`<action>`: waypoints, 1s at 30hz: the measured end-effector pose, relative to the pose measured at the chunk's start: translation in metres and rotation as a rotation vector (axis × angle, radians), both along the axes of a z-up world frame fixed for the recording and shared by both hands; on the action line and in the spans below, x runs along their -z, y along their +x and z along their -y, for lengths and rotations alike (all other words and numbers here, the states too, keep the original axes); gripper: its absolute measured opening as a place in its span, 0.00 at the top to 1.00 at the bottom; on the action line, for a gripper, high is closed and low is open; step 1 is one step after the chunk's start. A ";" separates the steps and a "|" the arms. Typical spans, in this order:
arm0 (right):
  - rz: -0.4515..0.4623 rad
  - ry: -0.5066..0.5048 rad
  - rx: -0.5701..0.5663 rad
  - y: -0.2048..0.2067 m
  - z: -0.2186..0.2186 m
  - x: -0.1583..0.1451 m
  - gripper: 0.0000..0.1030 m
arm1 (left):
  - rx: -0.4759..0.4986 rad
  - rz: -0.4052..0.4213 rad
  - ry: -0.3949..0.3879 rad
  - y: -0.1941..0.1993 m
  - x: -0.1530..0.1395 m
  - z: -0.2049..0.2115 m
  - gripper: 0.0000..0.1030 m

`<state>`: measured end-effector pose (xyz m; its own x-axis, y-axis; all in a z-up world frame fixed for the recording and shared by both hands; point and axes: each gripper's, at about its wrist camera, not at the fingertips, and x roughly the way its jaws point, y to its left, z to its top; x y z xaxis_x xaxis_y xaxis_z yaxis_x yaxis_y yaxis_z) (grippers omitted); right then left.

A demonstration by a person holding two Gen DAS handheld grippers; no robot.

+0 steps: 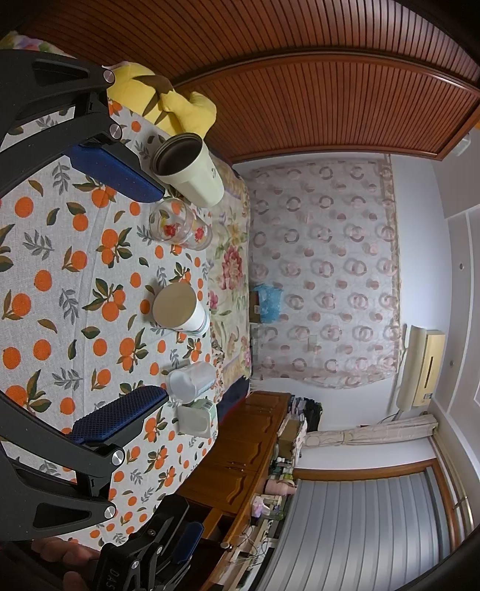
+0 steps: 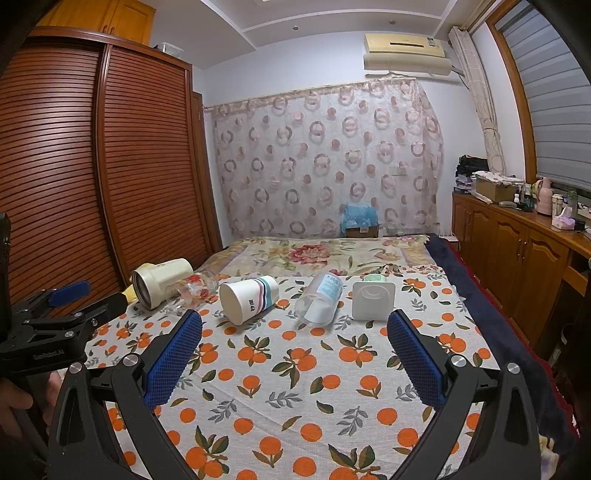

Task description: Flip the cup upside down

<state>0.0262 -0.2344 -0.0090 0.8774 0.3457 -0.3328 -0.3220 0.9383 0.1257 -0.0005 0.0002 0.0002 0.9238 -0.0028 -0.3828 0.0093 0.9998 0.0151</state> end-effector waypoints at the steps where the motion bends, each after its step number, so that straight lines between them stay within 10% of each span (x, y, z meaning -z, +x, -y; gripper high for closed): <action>1: 0.000 -0.001 0.000 0.000 0.000 0.000 0.02 | 0.000 0.000 0.000 0.000 0.000 0.000 0.07; 30: 0.001 0.002 -0.001 0.000 0.001 0.000 0.02 | 0.002 0.007 0.001 0.002 -0.004 0.002 0.07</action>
